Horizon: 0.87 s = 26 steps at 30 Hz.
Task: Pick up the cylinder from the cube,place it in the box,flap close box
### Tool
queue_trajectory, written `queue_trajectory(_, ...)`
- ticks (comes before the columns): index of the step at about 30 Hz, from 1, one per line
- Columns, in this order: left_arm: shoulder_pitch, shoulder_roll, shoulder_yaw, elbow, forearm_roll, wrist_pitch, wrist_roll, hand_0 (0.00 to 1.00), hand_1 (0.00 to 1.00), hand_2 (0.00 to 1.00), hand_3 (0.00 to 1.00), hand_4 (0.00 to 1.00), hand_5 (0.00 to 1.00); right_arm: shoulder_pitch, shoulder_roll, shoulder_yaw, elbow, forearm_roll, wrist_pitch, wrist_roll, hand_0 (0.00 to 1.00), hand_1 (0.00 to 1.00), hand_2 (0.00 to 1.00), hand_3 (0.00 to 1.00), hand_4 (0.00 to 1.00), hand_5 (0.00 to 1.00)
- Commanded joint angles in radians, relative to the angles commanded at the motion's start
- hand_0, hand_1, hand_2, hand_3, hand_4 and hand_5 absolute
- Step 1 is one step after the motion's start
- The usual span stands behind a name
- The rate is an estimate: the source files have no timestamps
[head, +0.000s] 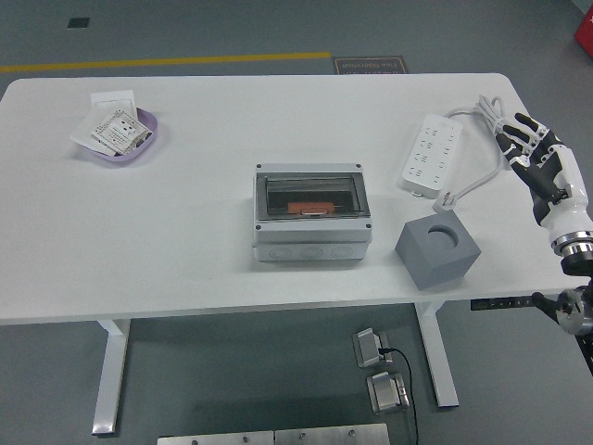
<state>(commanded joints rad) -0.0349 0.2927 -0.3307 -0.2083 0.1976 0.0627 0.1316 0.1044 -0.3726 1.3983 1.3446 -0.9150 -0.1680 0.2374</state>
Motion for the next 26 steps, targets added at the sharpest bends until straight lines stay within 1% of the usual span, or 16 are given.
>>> queue_trajectory(4, 0.000, 0.001, -0.008, 0.000, 0.005, 0.000, 0.000, 0.627, 0.647, 0.604, 0.617, 0.643, 0.179, -0.005, 0.000, 0.008, -0.004, 0.016, -0.005, 0.006, 0.814, 0.726, 0.713, 0.768, 0.923, 0.428)
queue_trajectory(5, 0.000, 0.001, -0.010, 0.000, 0.006, 0.000, 0.000, 0.626, 0.647, 0.604, 0.617, 0.642, 0.178, -0.006, 0.000, 0.010, -0.005, 0.019, -0.007, 0.008, 0.813, 0.718, 0.699, 0.743, 0.920, 0.500)
queue_trajectory(10, -0.003, 0.002, -0.024, -0.001, 0.015, 0.000, 0.000, 0.626, 0.647, 0.604, 0.617, 0.642, 0.178, -0.011, 0.000, 0.023, -0.005, 0.026, -0.015, 0.010, 0.813, 0.718, 0.699, 0.743, 0.920, 0.500)
queue_trajectory(11, -0.004, 0.003, -0.027, -0.001, 0.017, 0.000, 0.000, 0.626, 0.647, 0.604, 0.617, 0.643, 0.178, -0.011, 0.000, 0.025, -0.005, 0.026, -0.016, 0.009, 0.813, 0.713, 0.689, 0.714, 0.919, 0.528)
queue_trajectory(26, -0.013, 0.007, -0.060, -0.003, 0.042, 0.000, -0.001, 0.626, 0.646, 0.604, 0.617, 0.642, 0.180, -0.017, -0.004, 0.044, -0.004, 0.017, -0.024, 0.005, 0.828, 0.719, 0.698, 0.703, 0.915, 0.503)
